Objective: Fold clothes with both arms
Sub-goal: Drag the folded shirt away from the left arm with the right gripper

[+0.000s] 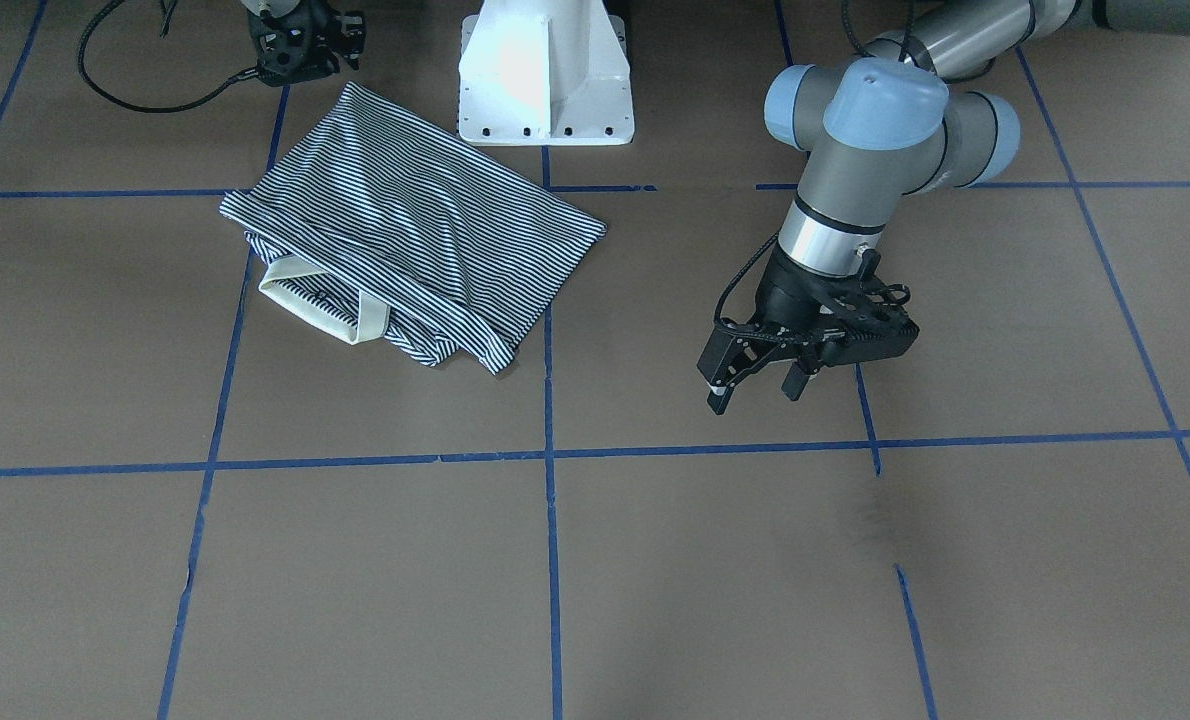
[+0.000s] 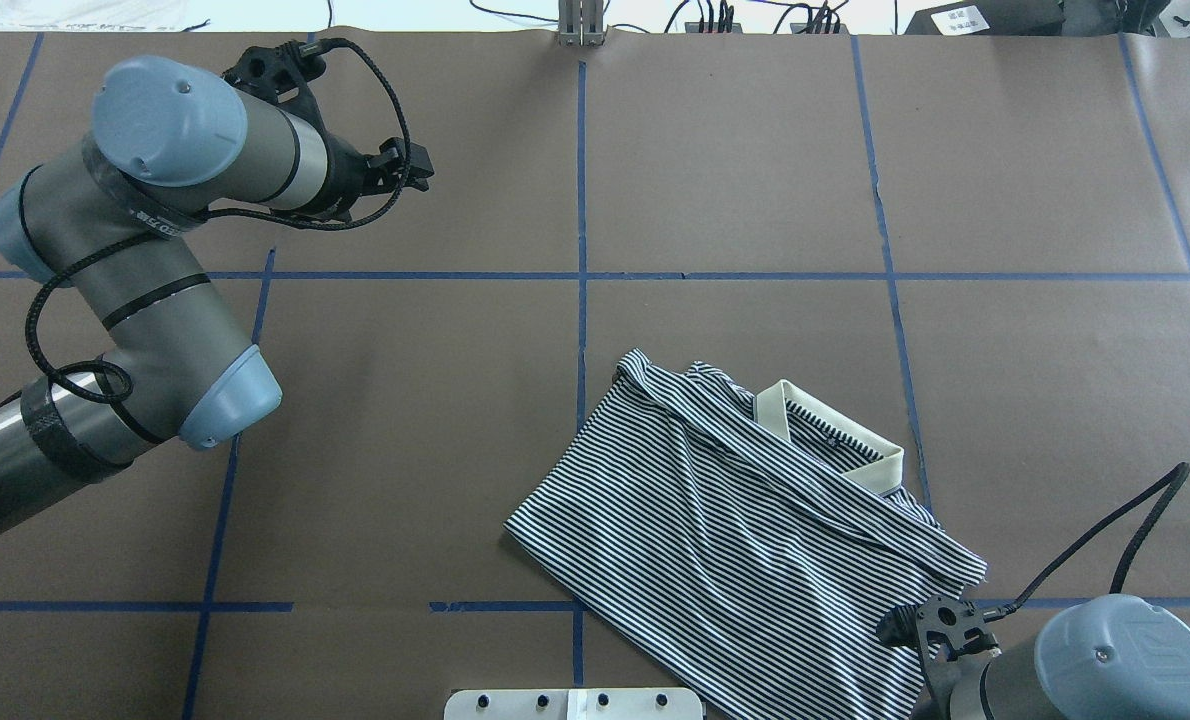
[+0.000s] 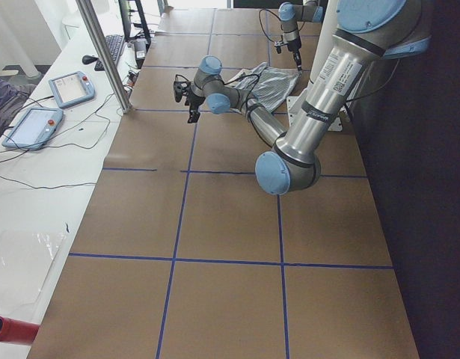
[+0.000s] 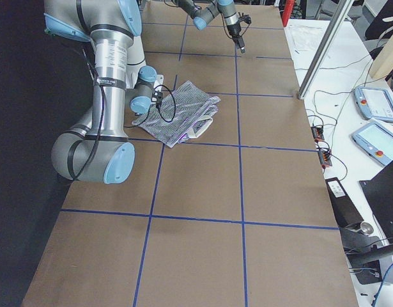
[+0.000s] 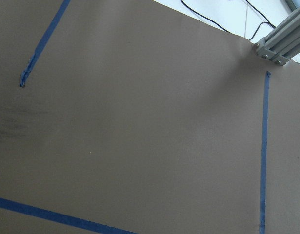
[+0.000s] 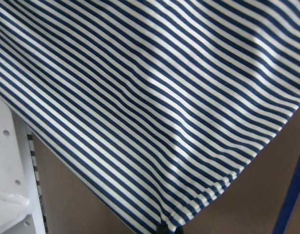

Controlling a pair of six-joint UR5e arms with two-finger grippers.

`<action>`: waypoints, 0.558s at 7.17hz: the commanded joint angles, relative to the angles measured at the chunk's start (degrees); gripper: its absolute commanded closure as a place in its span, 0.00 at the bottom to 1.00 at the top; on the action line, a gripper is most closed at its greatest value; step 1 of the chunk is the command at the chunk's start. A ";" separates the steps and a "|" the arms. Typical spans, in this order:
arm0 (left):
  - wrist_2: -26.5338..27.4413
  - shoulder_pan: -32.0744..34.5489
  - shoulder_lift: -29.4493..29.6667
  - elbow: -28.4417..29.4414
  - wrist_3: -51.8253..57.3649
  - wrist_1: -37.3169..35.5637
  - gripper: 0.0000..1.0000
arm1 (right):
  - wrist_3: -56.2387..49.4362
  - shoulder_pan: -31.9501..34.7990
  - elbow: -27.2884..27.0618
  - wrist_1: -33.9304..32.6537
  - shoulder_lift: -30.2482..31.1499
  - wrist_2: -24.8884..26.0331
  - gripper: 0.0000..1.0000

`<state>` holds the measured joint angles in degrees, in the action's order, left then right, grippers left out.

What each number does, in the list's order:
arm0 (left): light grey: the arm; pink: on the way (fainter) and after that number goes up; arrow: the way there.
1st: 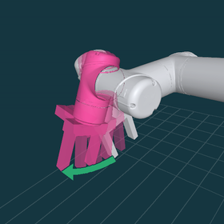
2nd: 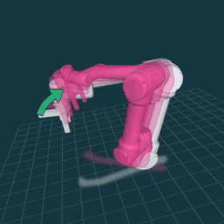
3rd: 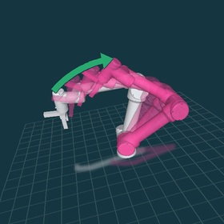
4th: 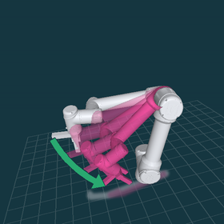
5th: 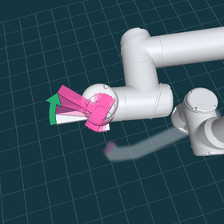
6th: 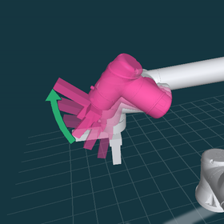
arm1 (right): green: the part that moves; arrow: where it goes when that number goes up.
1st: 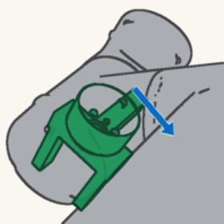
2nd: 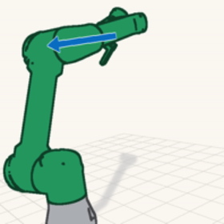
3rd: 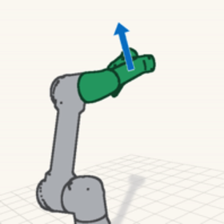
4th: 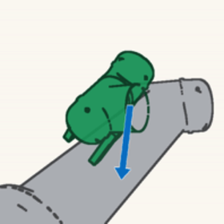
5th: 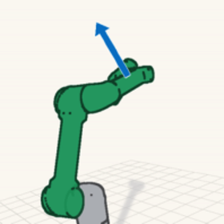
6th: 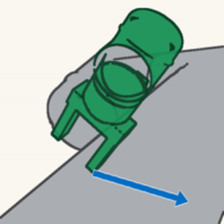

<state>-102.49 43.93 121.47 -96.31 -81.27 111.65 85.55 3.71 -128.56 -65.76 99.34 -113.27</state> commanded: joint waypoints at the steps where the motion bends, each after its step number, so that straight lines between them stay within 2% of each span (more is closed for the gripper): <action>1: -0.51 -4.86 -1.83 -6.65 -1.51 -4.66 0.00 | -0.03 6.44 0.32 0.02 -5.00 0.24 0.00; 2: -0.34 -10.12 -2.98 -10.01 -9.70 -6.08 0.00 | -0.03 12.32 0.76 0.02 -8.43 0.24 0.00; 4: 2.71 -22.51 -2.90 -9.87 -23.52 -6.01 0.03 | -0.12 21.21 1.81 -0.07 -13.19 0.07 0.00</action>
<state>-101.75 28.67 118.71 -105.74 -96.79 105.94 85.47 19.36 -127.54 -65.80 89.25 -113.15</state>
